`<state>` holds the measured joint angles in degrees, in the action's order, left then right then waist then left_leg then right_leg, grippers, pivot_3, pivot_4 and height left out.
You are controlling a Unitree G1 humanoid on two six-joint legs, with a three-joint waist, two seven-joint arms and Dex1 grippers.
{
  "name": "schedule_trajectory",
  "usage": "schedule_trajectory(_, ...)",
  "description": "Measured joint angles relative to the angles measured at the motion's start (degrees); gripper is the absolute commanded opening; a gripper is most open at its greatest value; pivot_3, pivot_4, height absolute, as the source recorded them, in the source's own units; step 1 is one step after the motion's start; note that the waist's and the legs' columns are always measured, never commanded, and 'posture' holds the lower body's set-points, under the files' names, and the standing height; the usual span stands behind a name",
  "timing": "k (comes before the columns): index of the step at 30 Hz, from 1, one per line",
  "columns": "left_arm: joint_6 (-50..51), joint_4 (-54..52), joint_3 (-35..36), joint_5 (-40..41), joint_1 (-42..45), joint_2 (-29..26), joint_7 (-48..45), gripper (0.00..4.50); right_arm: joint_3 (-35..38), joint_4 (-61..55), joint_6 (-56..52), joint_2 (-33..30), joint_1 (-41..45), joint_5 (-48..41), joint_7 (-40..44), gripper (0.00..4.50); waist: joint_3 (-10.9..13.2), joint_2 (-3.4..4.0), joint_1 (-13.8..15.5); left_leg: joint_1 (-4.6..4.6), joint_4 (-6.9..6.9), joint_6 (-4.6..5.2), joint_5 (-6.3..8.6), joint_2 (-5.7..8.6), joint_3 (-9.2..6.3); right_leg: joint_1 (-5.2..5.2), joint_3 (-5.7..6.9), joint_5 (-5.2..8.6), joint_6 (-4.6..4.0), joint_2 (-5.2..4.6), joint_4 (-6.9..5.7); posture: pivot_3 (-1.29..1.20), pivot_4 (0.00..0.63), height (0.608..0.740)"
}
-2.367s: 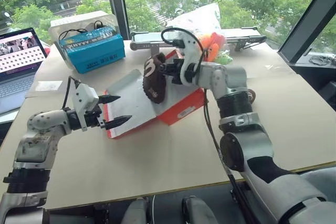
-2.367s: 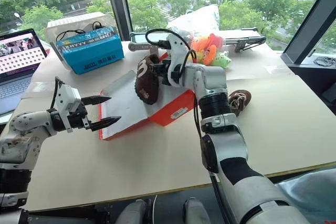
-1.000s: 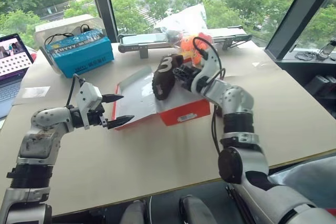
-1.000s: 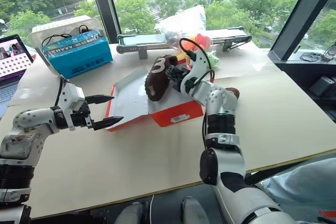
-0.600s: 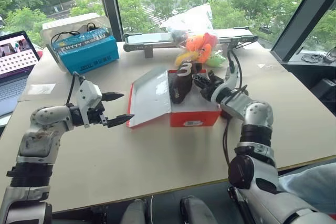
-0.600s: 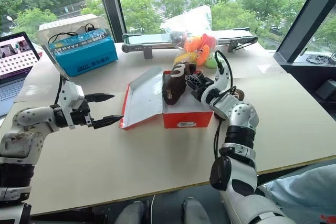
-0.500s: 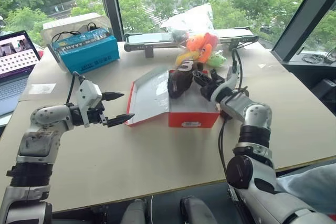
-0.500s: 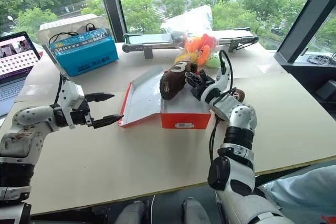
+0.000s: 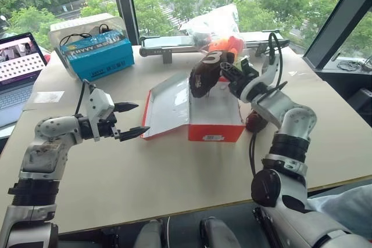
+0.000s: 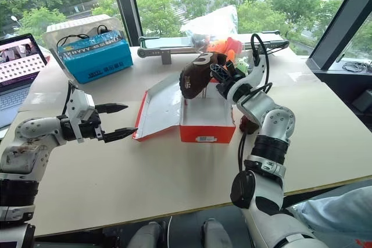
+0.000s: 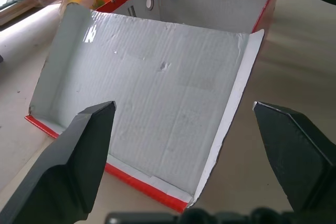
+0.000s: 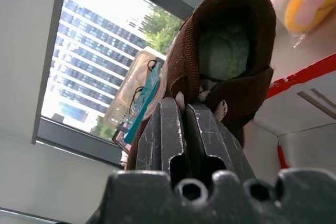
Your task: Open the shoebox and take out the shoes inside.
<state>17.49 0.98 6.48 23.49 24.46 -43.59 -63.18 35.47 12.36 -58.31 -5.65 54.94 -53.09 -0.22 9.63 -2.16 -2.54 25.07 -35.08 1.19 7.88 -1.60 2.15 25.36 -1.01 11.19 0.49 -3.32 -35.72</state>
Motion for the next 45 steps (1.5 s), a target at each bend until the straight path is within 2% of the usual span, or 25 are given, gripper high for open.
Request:
schedule_trajectory(2, 0.02, -0.10, -0.33, 0.01, 0.15, 0.12, 0.03, 4.50, -1.70, -3.02, -1.68, -3.20, -0.82, 0.26, -2.05, 0.01, 0.01, 0.02, 0.04, 0.02, 0.00, 0.00, 0.00, 0.00, 0.00, 0.01, 0.00, 0.01, 0.01, -0.01, 0.00, 0.00, 0.150, 0.740)
schedule_trajectory(7, 0.05, -0.10, -0.65, -0.01, 0.07, 0.12, 0.17, 4.50, -3.34, -8.67, -2.92, -16.57, -4.67, 7.15, -7.09, 0.01, 0.02, 0.03, 1.25, 0.15, -0.04, 0.00, 0.00, -0.02, 0.12, 0.00, 0.14, 0.05, 0.04, -0.12, 0.15, 0.00, 0.150, 0.740)
schedule_trajectory(14, 0.03, -0.03, -1.03, -0.01, 0.29, 0.67, 0.25, 4.50, -3.28, -13.52, -7.19, -24.36, -9.08, 13.80, -13.45, 0.01, 0.05, 0.10, 0.82, 0.11, -0.06, 0.01, 0.00, -0.11, 0.24, 0.04, 0.03, 0.13, 0.16, -0.03, 0.07, 0.00, 0.150, 0.740)
schedule_trajectory(18, -0.03, 0.25, -1.35, -0.13, 0.43, 1.09, 0.03, 4.50, -0.83, -13.93, -8.15, -25.13, -12.23, 16.54, -15.37, 0.01, 0.06, 0.10, 0.93, 0.13, -0.11, 0.01, 0.00, -0.07, 0.27, 0.01, 0.00, 0.15, 0.23, -0.05, 0.09, 0.00, 0.150, 0.740)
schedule_trajectory(26, -0.09, 1.07, -1.93, -0.67, 1.22, 1.46, -0.32, 4.50, -1.10, -10.18, -8.00, -28.82, -14.86, 19.85, -11.62, 0.01, 0.06, 0.11, 0.99, 0.11, -0.13, 0.02, 0.00, -0.08, 0.28, -0.06, 0.01, 0.16, 0.27, -0.02, 0.15, 0.00, 0.150, 0.740)
schedule_trajectory(29, -0.12, 1.19, -1.94, -0.75, 1.23, 1.53, -0.48, 4.50, -2.56, -5.19, -6.67, -28.63, -17.52, 21.86, -9.11, 0.01, 0.06, 0.11, 0.96, 0.11, -0.15, 0.03, 0.01, -0.07, 0.28, -0.08, -0.01, 0.14, 0.32, -0.03, 0.19, 0.00, 0.150, 0.740)
schedule_trajectory(36, -2.54, 1.23, -2.04, -1.10, 1.45, 3.14, -0.29, 4.50, -7.92, 3.21, 2.66, -28.82, -17.95, 27.70, -2.73, 0.01, 0.04, 0.12, 0.91, 0.02, -0.16, 0.03, 0.01, -0.10, 0.28, -0.19, 0.02, 0.14, 0.33, 0.03, 0.23, 0.00, 0.150, 0.740)
schedule_trajectory(45, -2.11, -0.27, -3.52, -0.99, 1.31, 3.76, -0.40, 4.50, -13.44, 9.51, 5.39, -27.96, -13.45, 31.16, 2.39, 0.01, 0.04, 0.12, 0.89, 0.03, -0.18, 0.03, 0.01, -0.09, 0.28, -0.19, 0.01, 0.12, 0.33, 0.03, 0.23, 0.00, 0.150, 0.740)
